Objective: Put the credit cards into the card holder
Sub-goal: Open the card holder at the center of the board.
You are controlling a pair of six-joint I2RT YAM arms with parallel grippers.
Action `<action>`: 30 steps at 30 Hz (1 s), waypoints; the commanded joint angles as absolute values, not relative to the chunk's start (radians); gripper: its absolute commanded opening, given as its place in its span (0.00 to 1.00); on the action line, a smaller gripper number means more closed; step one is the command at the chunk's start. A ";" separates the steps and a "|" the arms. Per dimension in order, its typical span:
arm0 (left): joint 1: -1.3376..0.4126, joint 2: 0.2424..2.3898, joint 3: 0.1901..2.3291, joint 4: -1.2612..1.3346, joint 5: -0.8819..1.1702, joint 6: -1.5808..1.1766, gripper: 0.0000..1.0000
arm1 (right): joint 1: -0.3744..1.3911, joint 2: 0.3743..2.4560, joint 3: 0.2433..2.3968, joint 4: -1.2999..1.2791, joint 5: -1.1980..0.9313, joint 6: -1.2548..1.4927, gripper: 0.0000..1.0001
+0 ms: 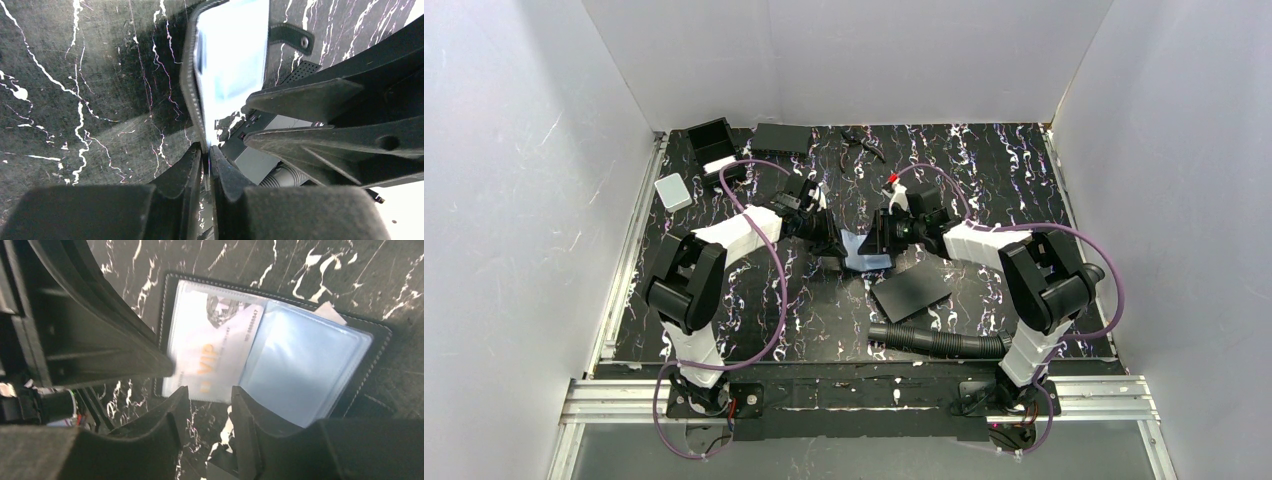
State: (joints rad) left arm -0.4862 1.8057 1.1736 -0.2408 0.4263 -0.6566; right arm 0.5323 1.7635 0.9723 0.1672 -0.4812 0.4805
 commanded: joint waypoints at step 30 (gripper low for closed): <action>-0.475 1.880 1.231 -0.463 0.257 -0.524 0.09 | 0.565 1.882 0.993 0.287 -0.472 0.539 0.37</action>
